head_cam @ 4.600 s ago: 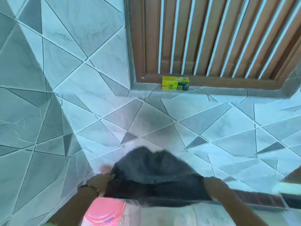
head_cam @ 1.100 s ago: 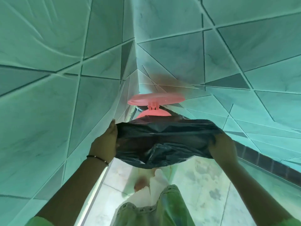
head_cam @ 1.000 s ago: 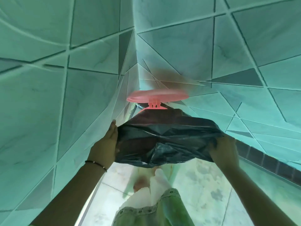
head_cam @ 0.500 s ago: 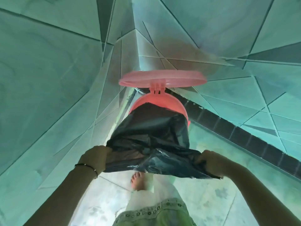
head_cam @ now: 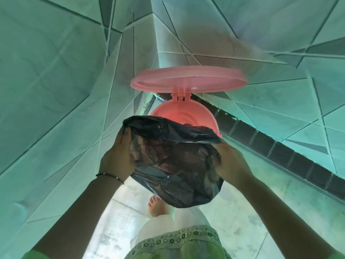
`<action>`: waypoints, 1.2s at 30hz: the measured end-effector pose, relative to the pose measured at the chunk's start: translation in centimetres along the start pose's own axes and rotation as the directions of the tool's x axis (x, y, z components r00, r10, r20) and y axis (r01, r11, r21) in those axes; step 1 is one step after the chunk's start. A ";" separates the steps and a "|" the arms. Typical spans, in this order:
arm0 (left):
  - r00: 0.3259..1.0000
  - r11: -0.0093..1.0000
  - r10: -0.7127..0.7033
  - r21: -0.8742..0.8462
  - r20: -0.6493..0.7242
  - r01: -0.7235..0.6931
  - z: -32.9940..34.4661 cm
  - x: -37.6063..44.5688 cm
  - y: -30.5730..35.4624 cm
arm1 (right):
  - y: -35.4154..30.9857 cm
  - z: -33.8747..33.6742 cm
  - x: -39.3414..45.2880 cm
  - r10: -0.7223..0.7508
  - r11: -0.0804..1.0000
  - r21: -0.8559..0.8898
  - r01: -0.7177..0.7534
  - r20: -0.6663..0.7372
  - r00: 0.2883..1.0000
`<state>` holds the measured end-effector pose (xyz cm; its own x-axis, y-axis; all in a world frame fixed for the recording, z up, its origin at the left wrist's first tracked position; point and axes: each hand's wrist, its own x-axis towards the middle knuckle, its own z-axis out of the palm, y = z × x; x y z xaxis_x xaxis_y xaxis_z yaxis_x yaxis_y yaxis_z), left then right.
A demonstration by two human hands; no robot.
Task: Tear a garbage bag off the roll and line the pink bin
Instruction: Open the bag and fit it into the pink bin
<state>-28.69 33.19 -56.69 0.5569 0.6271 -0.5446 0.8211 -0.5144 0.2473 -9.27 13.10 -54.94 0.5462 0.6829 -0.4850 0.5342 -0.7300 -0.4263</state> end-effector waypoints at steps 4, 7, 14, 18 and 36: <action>0.995 0.993 0.047 -0.106 -0.084 -0.056 0.7 0.5 0.6 | 2.6 -0.9 1.8 0.339 0.930 0.235 -0.282 -0.258 0.905; 0.982 0.981 0.120 -0.131 -0.143 -0.139 1.0 0.9 1.5 | 4.8 -1.5 2.2 0.438 0.887 0.317 -0.335 -0.352 0.827; 0.981 0.984 0.146 -0.083 -0.129 -0.158 2.1 2.4 1.2 | 5.0 0.8 3.0 0.281 0.950 0.162 -0.265 -0.083 0.956; 0.997 0.999 0.022 0.032 0.078 -0.025 3.4 3.1 -0.2 | 3.6 3.0 3.3 0.202 0.979 -0.026 -0.205 0.327 0.923; 0.846 0.662 -0.528 -0.658 -0.070 0.359 7.2 0.7 2.4 | 4.6 5.4 3.7 0.369 0.924 0.191 -0.331 -0.215 0.904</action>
<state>-27.23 28.16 -62.26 0.0461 0.8434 -0.5353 0.8254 0.2697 0.4960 -8.32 12.12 -62.81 0.8295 0.3542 -0.4318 0.1896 -0.9058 -0.3789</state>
